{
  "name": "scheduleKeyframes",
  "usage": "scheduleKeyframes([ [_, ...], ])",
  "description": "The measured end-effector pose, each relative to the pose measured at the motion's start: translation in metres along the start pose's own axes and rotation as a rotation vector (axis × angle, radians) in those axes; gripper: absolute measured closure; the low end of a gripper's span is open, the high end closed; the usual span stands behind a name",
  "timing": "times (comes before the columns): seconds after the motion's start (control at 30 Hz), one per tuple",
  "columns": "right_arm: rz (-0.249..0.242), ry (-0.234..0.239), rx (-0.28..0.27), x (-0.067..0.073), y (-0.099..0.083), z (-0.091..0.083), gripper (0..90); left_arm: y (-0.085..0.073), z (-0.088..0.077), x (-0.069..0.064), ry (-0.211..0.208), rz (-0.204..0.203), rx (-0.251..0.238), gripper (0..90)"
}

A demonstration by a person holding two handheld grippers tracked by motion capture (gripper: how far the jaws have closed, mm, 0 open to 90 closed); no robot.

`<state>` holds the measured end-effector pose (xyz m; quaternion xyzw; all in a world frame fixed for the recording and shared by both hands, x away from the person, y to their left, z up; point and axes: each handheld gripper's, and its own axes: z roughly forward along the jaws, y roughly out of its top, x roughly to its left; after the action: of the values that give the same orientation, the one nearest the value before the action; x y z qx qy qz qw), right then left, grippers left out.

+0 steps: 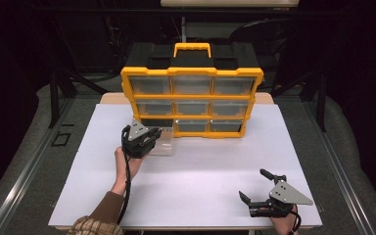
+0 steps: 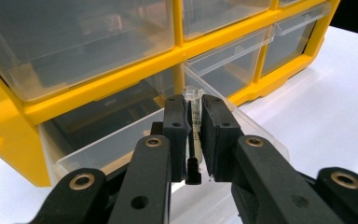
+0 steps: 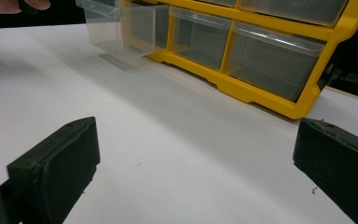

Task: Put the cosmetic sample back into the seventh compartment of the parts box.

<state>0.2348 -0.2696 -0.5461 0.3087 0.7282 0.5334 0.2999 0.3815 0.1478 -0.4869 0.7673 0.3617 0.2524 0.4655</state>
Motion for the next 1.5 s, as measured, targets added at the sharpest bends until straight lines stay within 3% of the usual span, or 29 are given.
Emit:
scheduleKeyframes([
  [0.9,-0.005,0.004,0.002,0.0,0.0,0.001,0.1,-0.004,0.007,0.004,0.018,-0.006,0.047,79.3],
  [0.97,-0.004,0.003,0.002,0.0,0.0,0.001,0.1,-0.003,0.007,0.005,0.014,-0.013,0.046,63.7],
  [1.0,-0.004,0.003,0.001,0.0,0.0,0.001,0.1,-0.002,0.006,0.005,0.018,-0.013,0.045,47.9],
  [1.07,-0.004,0.003,0.002,0.0,0.0,0.001,0.1,-0.001,0.005,0.005,0.021,-0.02,0.043,35.6],
  [1.1,-0.005,0.003,0.002,0.0,0.0,0.001,0.1,-0.001,0.004,0.005,0.024,-0.021,0.041,35.6],
  [1.27,-0.001,0.004,0.001,0.0,0.0,0.0,0.1,0.002,-0.003,0.001,0.006,-0.005,0.04,16.7],
  [1.5,-0.002,0.006,0.001,0.0,0.0,0.0,0.1,0.007,-0.012,-0.009,-0.004,0.023,0.034,9.6],
])
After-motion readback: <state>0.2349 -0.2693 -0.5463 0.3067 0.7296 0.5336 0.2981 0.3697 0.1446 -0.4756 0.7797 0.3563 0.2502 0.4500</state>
